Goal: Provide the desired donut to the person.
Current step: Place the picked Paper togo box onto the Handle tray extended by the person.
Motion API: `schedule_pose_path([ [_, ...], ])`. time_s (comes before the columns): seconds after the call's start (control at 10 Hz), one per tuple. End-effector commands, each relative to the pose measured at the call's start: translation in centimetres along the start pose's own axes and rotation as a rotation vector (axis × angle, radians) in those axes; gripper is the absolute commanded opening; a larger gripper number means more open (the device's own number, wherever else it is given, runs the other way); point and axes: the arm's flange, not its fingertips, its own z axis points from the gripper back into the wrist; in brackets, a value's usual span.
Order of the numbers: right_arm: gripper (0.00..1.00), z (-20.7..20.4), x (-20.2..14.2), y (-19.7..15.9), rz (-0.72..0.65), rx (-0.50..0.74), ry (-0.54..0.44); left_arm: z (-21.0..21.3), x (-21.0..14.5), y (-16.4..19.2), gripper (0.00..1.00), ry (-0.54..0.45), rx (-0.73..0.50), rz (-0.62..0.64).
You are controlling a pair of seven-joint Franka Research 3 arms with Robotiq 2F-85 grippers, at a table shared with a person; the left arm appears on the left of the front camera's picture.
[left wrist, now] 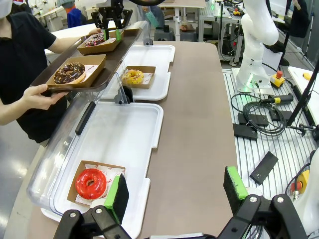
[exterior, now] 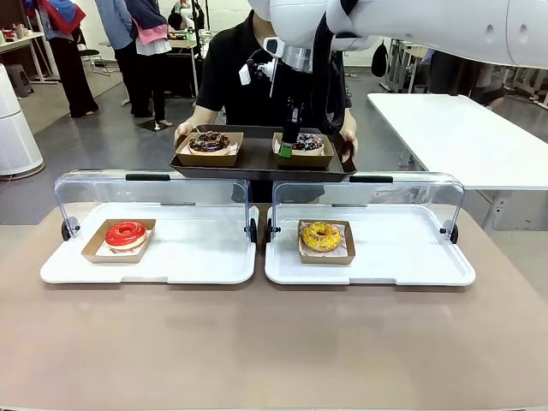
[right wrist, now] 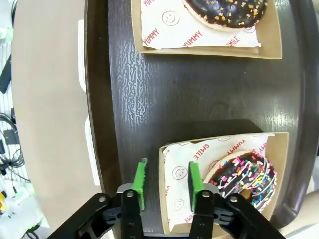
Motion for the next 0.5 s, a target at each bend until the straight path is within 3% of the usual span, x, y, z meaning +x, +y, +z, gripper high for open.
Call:
schedule_pose_path([
  [0.0, 1.00, 0.41, 0.15, -0.56, 0.018, 0.032, -0.032, 0.14, 0.17, -0.06, 1.00, -0.006, 0.000, 0.007],
  [0.1, 0.95, 0.51, 0.18, -0.68, 0.018, 0.032, -0.035, 0.14, 0.17, -0.06, 1.00, -0.006, 0.000, 0.007],
  [0.2, 1.00, 0.57, 0.17, -0.77, 0.019, 0.033, -0.035, 0.14, 0.17, -0.06, 1.00, -0.006, 0.000, 0.007],
  [0.4, 1.00, 0.41, -0.02, -0.63, 0.020, 0.051, -0.038, 0.14, 0.17, -0.06, 1.00, -0.006, 0.000, 0.007],
])
